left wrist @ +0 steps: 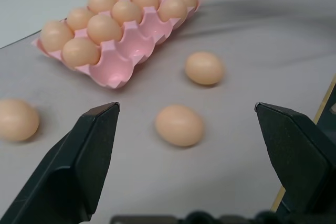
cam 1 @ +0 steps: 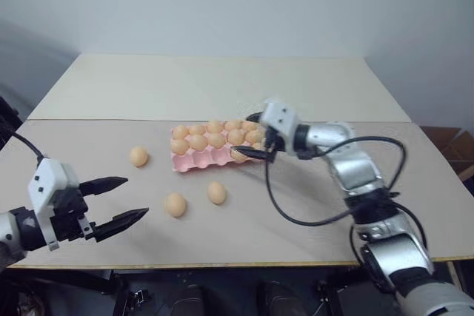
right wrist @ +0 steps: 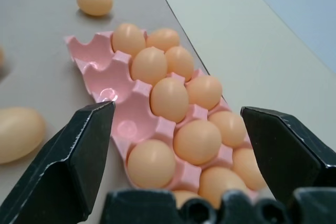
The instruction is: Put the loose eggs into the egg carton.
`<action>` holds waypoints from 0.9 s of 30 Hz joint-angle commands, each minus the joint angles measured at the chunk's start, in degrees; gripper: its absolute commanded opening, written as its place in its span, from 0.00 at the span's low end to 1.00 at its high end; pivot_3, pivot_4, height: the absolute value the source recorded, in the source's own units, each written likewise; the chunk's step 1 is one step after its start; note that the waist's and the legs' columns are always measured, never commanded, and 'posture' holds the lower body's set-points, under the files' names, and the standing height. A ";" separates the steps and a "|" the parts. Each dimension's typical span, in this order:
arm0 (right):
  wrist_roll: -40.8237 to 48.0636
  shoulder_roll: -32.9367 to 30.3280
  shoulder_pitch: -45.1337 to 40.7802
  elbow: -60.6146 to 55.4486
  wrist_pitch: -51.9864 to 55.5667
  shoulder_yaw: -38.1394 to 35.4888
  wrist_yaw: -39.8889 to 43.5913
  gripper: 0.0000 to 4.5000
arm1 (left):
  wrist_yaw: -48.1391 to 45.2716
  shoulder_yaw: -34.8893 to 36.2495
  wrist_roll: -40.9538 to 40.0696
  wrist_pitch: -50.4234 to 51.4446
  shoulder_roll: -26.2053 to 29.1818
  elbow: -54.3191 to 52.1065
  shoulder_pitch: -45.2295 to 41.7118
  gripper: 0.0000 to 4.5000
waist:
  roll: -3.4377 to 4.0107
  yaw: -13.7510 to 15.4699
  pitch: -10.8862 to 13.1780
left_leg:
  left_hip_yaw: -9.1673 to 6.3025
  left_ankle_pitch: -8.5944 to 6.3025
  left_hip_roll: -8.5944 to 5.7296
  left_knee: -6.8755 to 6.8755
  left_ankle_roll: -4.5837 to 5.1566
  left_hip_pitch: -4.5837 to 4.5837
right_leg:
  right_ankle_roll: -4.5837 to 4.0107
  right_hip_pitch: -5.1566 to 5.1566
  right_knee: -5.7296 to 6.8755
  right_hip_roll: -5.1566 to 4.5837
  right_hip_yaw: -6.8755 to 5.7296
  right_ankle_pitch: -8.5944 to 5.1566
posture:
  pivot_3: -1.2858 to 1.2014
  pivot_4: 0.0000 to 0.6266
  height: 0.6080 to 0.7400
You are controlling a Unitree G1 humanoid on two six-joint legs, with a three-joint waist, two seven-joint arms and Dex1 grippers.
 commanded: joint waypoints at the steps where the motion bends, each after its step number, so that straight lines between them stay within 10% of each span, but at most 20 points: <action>1: 6.81 -6.09 5.34 -9.32 1.33 -6.14 5.16 0.99 | -1.69 2.91 -0.42 -0.84 0.92 0.03 0.51 1.00 | 0.00 0.17 0.00 | 0.00 0.00 0.00 0.00 0.00 -0.02 | 0.00 -0.01 -0.02 0.00 0.00 0.00 | 0.52 0.24 1.00; 12: 17.29 -22.90 25.36 -21.31 0.61 -17.72 14.37 0.99 | -4.76 3.98 2.63 -5.56 -0.48 2.23 2.49 1.00 | -0.01 -0.03 0.00 | 0.02 -0.01 0.03 0.00 0.00 0.25 | -0.34 0.10 0.05 0.04 0.06 -0.23 | 0.52 0.24 1.00; 27: 13.42 -15.10 16.69 -25.64 7.21 -3.53 2.04 0.99 | -3.77 0.23 1.87 -4.91 0.36 0.89 -1.13 1.00 | -0.02 -0.39 -0.01 | 0.06 0.00 0.04 0.01 0.00 0.22 | -0.33 0.05 0.08 0.05 0.13 -0.22 | 0.52 0.24 1.00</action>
